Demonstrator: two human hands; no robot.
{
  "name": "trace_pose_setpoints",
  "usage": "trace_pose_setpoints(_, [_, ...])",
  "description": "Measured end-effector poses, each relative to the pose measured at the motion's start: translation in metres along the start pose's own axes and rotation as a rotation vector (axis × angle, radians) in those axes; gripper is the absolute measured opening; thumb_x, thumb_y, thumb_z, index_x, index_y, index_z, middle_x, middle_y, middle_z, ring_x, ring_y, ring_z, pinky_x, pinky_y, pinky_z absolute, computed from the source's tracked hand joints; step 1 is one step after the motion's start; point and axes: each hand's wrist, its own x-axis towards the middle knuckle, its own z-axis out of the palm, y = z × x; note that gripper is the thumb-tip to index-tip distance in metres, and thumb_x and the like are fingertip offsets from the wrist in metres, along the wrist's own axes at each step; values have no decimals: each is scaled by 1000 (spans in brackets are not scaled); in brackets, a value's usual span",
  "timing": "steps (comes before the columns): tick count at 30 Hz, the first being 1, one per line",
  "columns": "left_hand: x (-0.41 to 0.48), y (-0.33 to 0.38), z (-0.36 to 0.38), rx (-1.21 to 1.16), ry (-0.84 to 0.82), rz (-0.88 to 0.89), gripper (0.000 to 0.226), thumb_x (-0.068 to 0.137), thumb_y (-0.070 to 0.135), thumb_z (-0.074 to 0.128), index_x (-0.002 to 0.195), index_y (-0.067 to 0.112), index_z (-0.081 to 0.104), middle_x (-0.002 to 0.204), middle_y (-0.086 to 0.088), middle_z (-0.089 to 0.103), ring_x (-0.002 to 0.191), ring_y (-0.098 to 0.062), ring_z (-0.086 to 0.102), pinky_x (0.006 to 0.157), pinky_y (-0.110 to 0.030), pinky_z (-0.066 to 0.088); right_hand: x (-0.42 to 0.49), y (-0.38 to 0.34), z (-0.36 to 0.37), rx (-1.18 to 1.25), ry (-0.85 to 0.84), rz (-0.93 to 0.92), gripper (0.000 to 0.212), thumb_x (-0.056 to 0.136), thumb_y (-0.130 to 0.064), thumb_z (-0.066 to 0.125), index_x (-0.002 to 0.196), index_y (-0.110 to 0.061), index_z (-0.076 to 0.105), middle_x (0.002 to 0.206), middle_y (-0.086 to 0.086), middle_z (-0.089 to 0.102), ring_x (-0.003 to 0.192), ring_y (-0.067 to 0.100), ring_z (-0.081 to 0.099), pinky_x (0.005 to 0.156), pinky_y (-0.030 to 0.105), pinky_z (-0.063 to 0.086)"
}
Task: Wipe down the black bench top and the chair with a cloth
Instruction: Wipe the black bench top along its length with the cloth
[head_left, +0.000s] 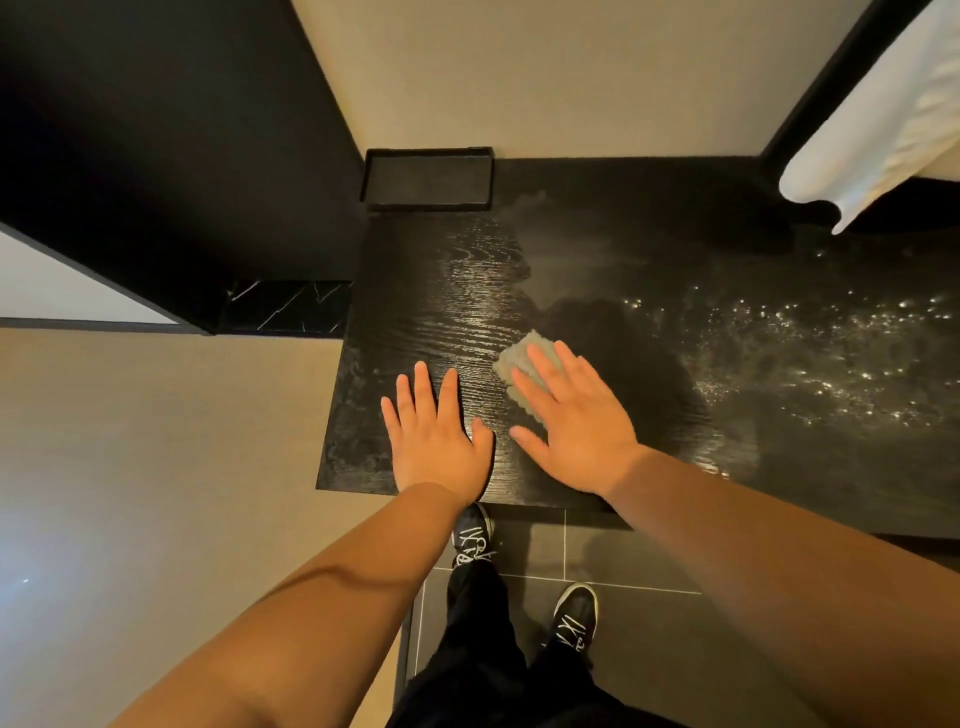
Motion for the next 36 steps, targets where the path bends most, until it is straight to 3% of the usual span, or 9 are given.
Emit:
trace_pose_setpoints(6, [17, 4, -15, -104, 73, 83, 68, 91, 50, 42, 153, 23, 50, 165, -7, 40, 155, -34, 25, 130, -60, 5, 41, 40, -11, 2, 8, -7, 56, 108, -45, 22, 162, -32, 32, 174, -1, 12, 160, 31, 4, 129, 52, 12])
trace_pose_setpoints(10, [77, -1, -35, -118, 28, 203, 70, 95, 50, 49, 160, 27, 40, 169, -7, 33, 158, -33, 19, 131, -57, 5, 73, 46, -24, 1, 50, 214, 55, 108, -40, 32, 162, -29, 31, 173, 4, 14, 159, 35, 4, 130, 50, 8])
trace_pose_setpoints(15, [152, -19, -47, -10, -22, 316, 75, 99, 56, 49, 166, 28, 29, 175, -8, 20, 161, -35, 12, 131, -56, 10, 78, 17, -15, 146, 311, 135, 42, 100, -39, 57, 138, -24, 64, 147, 13, 53, 130, 40, 50, 105, 52, 46])
trace_pose_setpoints(17, [160, -23, -43, 19, 9, 347, 77, 97, 60, 45, 165, 27, 31, 174, -9, 21, 160, -36, 14, 130, -56, 13, 77, 13, -15, 141, 333, 27, 44, 99, -40, 60, 139, -24, 63, 142, 11, 56, 121, 36, 54, 97, 50, 49])
trace_pose_setpoints(20, [158, -25, -38, 34, 65, 359, 76, 95, 60, 46, 163, 27, 35, 173, -9, 24, 159, -36, 18, 129, -56, 15, 88, 27, -18, -10, 143, -26, 64, 98, -47, 52, 157, -25, 40, 155, 11, 45, 141, 34, 41, 117, 47, 36])
trace_pose_setpoints(23, [159, -25, -39, 18, 62, 370, 77, 94, 59, 47, 163, 26, 36, 173, -10, 25, 159, -36, 18, 129, -56, 15, 103, 42, -19, -73, 85, 198, 71, 99, -50, 44, 162, -19, 32, 169, 12, 25, 157, 37, 13, 129, 50, 14])
trace_pose_setpoints(27, [160, -24, -40, 9, 51, 365, 78, 93, 59, 44, 163, 26, 35, 174, -9, 22, 161, -34, 14, 130, -55, 12, 120, 31, -28, 1, 128, 485, 77, 101, -52, 42, 162, -8, 28, 173, 13, 9, 158, 40, 0, 129, 53, 12])
trace_pose_setpoints(32, [160, -24, -39, -19, 56, 369, 77, 93, 57, 46, 162, 24, 37, 174, -9, 22, 161, -34, 13, 131, -55, 10, 107, 10, -19, 33, 115, -26, 74, 93, -52, 52, 158, -19, 41, 170, 12, 22, 157, 40, 15, 127, 55, 18])
trace_pose_setpoints(36, [160, -24, -40, -23, 57, 370, 76, 94, 57, 46, 162, 25, 37, 174, -8, 22, 161, -33, 13, 131, -55, 9, 123, 36, -27, -4, 79, -51, 73, 93, -44, 50, 160, -19, 36, 169, 9, 27, 155, 38, 21, 126, 52, 21])
